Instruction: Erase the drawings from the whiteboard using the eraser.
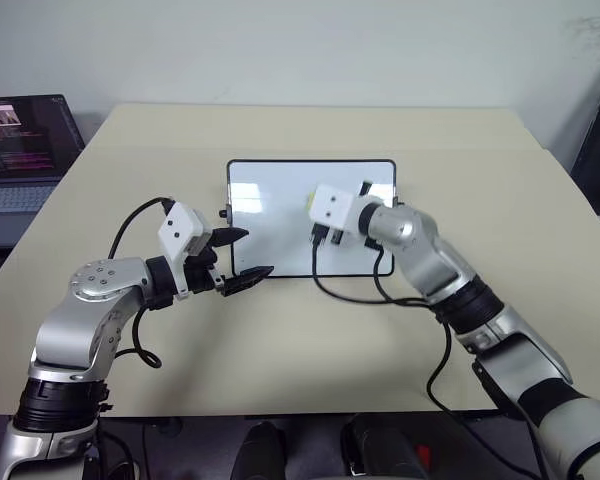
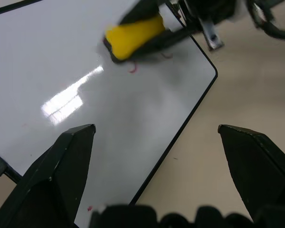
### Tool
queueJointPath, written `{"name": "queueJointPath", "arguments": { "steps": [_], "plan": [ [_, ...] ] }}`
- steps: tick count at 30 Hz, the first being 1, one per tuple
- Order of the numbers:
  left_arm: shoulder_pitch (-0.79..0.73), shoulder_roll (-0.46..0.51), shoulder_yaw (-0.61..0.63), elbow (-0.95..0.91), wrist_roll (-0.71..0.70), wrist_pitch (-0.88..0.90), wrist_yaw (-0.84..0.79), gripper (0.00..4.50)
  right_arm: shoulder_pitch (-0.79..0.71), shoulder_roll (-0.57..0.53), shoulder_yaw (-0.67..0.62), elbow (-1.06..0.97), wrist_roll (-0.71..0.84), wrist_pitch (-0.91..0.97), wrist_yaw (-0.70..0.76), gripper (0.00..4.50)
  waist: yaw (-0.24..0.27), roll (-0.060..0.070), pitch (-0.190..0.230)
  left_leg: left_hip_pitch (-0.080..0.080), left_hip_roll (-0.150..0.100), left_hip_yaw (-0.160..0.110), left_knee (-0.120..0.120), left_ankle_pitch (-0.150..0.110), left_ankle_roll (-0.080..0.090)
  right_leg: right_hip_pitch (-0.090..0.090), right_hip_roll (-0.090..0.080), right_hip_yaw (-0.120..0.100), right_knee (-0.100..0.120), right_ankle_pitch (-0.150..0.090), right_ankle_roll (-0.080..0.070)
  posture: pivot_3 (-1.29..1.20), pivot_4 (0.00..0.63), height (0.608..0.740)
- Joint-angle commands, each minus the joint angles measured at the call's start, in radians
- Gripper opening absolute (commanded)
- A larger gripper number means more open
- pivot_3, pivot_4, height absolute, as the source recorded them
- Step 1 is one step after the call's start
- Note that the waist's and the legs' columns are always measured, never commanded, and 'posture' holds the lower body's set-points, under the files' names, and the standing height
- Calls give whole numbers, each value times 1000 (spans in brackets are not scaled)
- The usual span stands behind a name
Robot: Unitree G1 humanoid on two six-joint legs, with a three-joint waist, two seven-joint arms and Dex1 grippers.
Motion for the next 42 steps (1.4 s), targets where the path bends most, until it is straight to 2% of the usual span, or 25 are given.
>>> {"name": "queueJointPath", "arguments": {
  "steps": [1,9,10,14,16,18,27,28,32,34,37,42],
  "plan": [
    [-25,4,8,-3,-3,-15,-3,4500,17,-33,2,-2,-21,20,57,1012,4,0,0,0,0,0,0,0,0,0,0,0,-1,0,0,0,150,740],
    [-33,3,5,6,0,-18,-10,4500,107,-105,80,-140,-24,49,298,1012,7,0,0,0,0,0,-1,0,0,0,0,0,-1,0,0,0,150,740],
    [-33,3,5,7,1,-19,-11,4500,107,-103,78,-141,-31,45,293,1012,7,0,0,0,0,0,0,0,0,0,0,0,-1,0,0,0,150,740],
    [-33,5,3,11,1,-22,-13,4500,37,-42,5,-52,-81,-5,76,1012,-1,0,0,1,1,0,0,0,0,0,0,0,0,0,0,0,150,740],
    [-31,6,4,10,0,-22,-15,4500,12,-26,-17,-28,-84,-26,22,1012,-4,0,0,1,1,0,0,0,0,0,0,1,0,0,0,0,150,740],
    [-31,6,4,12,1,-24,-15,4500,12,-23,-10,-21,-78,-36,32,1012,-4,0,0,0,0,0,0,0,0,0,0,0,0,0,0,0,150,740],
    [-28,9,7,12,2,-27,-14,4500,96,-67,76,-104,-77,-15,260,1012,-1,0,0,0,1,0,-1,0,1,0,0,0,-2,0,0,0,150,740],
    [-28,9,8,12,1,-27,-15,4500,98,-69,80,-106,-81,-18,266,1012,-1,0,0,0,0,0,-1,0,1,0,0,0,-1,0,0,0,150,740],
    [-26,13,10,12,0,-27,-19,4500,32,-19,3,-32,-128,-62,46,1012,-5,0,0,0,1,0,-1,0,1,0,0,0,-1,0,0,0,150,740],
    [-27,13,10,14,1,-28,-20,4500,12,-6,-16,-15,-123,-84,5,1012,-8,0,0,1,1,0,-1,0,0,0,0,1,0,0,0,0,150,740],
    [-29,11,8,13,1,-28,-20,4500,14,1,-7,-8,-113,-94,21,1012,-6,0,0,0,0,0,0,1,1,0,0,0,0,0,0,0,150,740],
    [-31,11,7,15,2,-29,-20,4500,76,-26,53,-64,-100,-59,194,1012,-4,0,0,-1,0,0,-1,0,1,0,0,0,-2,0,0,0,150,740]
  ]
}}
